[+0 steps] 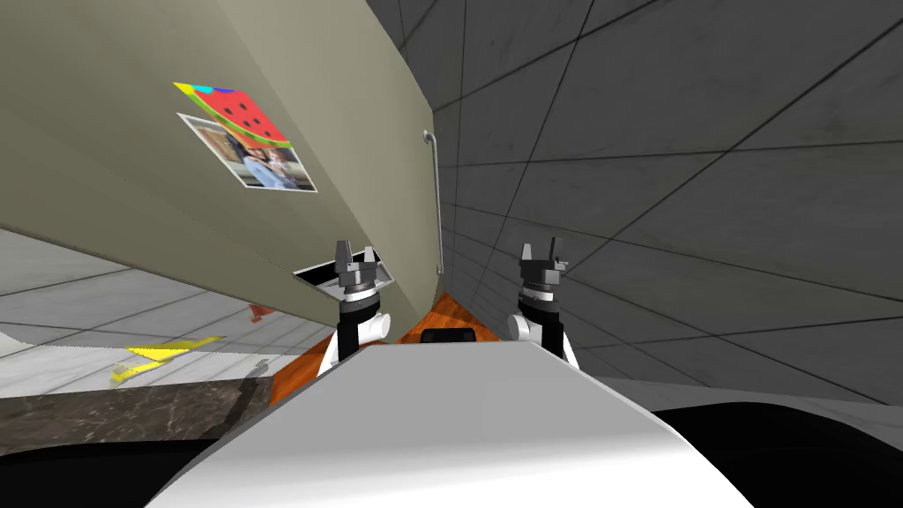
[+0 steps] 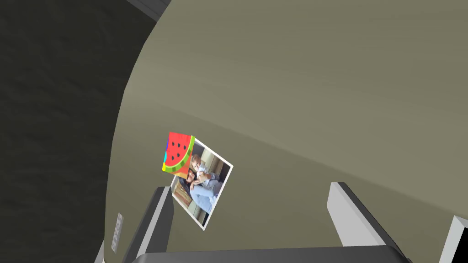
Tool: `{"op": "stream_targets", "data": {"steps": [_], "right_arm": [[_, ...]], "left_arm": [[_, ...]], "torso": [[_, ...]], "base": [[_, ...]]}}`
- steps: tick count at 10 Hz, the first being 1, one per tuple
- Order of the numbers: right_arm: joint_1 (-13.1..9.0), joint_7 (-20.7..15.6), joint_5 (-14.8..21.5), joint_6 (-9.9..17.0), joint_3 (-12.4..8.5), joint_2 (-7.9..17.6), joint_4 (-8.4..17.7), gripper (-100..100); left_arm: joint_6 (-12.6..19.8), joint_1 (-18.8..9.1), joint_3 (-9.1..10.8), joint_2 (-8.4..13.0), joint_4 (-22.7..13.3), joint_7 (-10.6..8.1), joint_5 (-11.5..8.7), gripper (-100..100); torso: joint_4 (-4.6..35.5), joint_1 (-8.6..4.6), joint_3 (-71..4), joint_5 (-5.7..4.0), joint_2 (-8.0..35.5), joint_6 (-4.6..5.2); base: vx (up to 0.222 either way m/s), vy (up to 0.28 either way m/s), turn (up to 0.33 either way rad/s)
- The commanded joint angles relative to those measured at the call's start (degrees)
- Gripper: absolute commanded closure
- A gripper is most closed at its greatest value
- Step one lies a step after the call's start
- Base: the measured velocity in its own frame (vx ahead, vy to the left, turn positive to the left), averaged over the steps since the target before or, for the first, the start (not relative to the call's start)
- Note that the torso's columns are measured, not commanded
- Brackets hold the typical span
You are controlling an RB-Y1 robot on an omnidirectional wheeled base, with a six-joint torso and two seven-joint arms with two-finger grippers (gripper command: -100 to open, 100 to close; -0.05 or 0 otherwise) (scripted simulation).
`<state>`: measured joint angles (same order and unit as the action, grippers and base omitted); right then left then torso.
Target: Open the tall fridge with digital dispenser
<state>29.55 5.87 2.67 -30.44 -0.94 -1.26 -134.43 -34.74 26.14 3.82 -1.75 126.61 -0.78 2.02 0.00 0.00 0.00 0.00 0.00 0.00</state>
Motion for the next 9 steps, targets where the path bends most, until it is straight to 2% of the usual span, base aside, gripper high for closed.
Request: {"op": "stream_targets", "data": {"steps": [1, 9], "right_arm": [[0.0, 0.0, 0.0, 0.0, 0.0, 0.0, 0.0, 0], [0.0, 0.0, 0.0, 0.0, 0.0, 0.0, 0.0, 0]], "left_arm": [[0.0, 0.0, 0.0, 0.0, 0.0, 0.0, 0.0, 0], [0.0, 0.0, 0.0, 0.0, 0.0, 0.0, 0.0, 0]], "torso": [[2.3, 0.0, -4.7, 0.0, 2.3, 0.0], [35.4, 0.0, -70.7, 0.0, 35.4, 0.0]], "base": [[0.0, 0.0, 0.0], [0.0, 0.0, 0.0]]}}
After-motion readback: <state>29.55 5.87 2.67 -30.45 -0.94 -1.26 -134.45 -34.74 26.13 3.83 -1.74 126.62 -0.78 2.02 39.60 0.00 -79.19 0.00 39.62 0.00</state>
